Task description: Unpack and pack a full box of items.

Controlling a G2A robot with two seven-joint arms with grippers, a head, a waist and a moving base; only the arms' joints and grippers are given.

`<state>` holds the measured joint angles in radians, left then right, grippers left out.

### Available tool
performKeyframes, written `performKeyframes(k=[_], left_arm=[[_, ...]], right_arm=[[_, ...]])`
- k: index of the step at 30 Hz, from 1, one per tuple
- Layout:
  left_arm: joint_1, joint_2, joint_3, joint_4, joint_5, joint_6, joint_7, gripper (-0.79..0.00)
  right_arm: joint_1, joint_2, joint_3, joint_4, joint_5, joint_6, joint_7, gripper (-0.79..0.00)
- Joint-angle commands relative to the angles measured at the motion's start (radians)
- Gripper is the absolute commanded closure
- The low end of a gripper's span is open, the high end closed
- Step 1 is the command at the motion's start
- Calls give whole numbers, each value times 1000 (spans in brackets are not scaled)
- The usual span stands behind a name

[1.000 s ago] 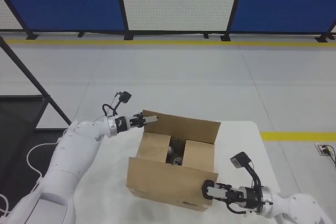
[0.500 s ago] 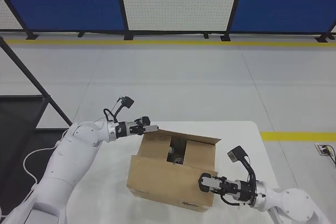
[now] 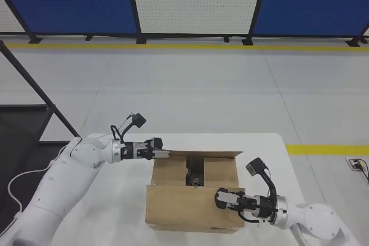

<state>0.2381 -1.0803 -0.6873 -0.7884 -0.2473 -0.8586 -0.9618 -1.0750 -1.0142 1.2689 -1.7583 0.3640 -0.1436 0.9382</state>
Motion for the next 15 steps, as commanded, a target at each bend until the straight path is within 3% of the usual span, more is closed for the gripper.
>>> performKeyframes(k=[1, 15], left_arm=[[8, 23, 7, -31, -12, -3, 3, -785], [66, 162, 51, -274, -171, 0, 1, -785]], right_arm=[[-1, 0, 2, -3, 1, 2, -3, -785], [7, -2, 6, 9, 12, 27, -25, -785]])
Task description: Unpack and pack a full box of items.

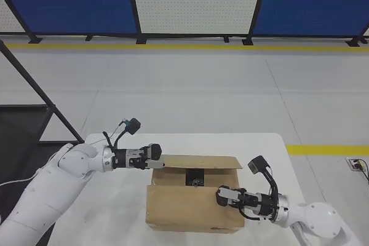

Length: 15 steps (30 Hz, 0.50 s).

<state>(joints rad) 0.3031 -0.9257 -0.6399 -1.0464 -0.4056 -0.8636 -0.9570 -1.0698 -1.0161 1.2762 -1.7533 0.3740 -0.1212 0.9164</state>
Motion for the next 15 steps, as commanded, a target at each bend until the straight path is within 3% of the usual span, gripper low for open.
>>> performKeyframes(k=[1, 7, 15], left_arm=[[3, 16, 9, -32, -28, 10, -9, -785], [-2, 49, 51, -86, -74, 54, -54, -785], [-28, 62, 118, -103, -99, 81, -81, -785]], right_arm=[[6, -2, -2, 11, 10, 12, -10, -785], [39, -7, -7, 54, 43, 27, -15, -785], [64, -5, 4, 97, 28, 14, 16, -785]])
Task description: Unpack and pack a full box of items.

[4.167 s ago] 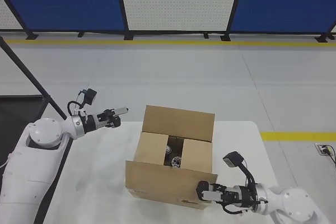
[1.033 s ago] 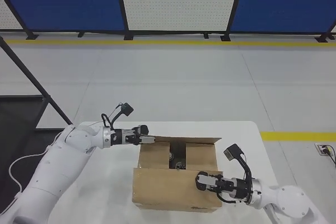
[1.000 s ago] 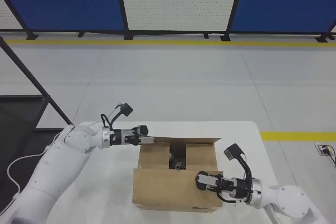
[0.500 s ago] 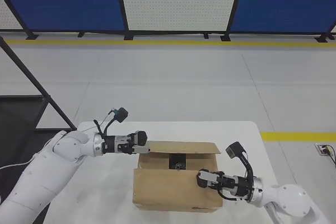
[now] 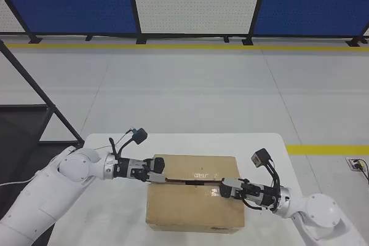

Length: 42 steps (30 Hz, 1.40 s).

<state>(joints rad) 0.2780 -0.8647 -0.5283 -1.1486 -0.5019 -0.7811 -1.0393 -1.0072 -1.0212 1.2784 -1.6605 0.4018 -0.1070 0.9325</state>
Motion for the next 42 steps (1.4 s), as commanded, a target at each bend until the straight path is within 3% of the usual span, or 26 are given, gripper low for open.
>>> performKeyframes(k=[1, 25, 42], left_arm=[[-6, 2, 13, -2, -7, -2, 2, -785], [-75, 18, 143, 5, -48, -16, 16, -785], [-89, 30, 163, 38, -109, -82, 82, -785]], right_arm=[[4, 0, 3, 11, -4, -1, 2, -785], [81, -3, -18, 144, -6, 94, 39, -785], [108, -7, -44, 173, -20, 87, 57, -785]])
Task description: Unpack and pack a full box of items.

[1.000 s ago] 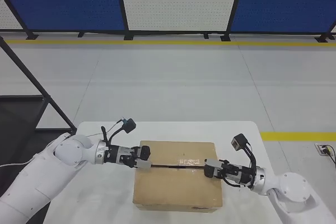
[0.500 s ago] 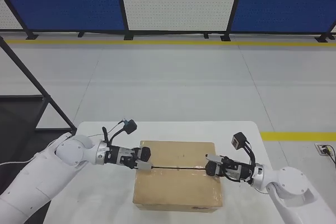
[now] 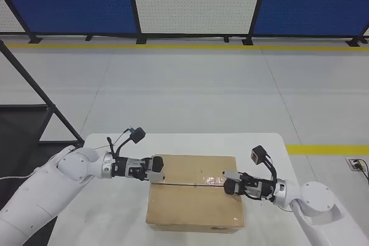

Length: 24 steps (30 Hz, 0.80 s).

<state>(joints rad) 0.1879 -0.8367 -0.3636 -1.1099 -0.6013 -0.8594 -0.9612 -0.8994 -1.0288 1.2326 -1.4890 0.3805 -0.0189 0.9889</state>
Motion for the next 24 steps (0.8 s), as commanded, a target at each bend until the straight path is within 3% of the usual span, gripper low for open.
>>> performKeyframes(k=[1, 13, 24], left_arm=[[1, 4, -4, 0, -18, -7, 7, -785], [17, 43, -43, 11, -99, -45, 45, -785], [54, 61, -94, -7, -222, -29, 29, -785]], right_arm=[[1, 1, 6, 4, 4, -2, 3, -785], [-15, 11, 46, 2, 11, -17, 44, -785], [2, 9, 30, 40, 7, -28, 53, -785]])
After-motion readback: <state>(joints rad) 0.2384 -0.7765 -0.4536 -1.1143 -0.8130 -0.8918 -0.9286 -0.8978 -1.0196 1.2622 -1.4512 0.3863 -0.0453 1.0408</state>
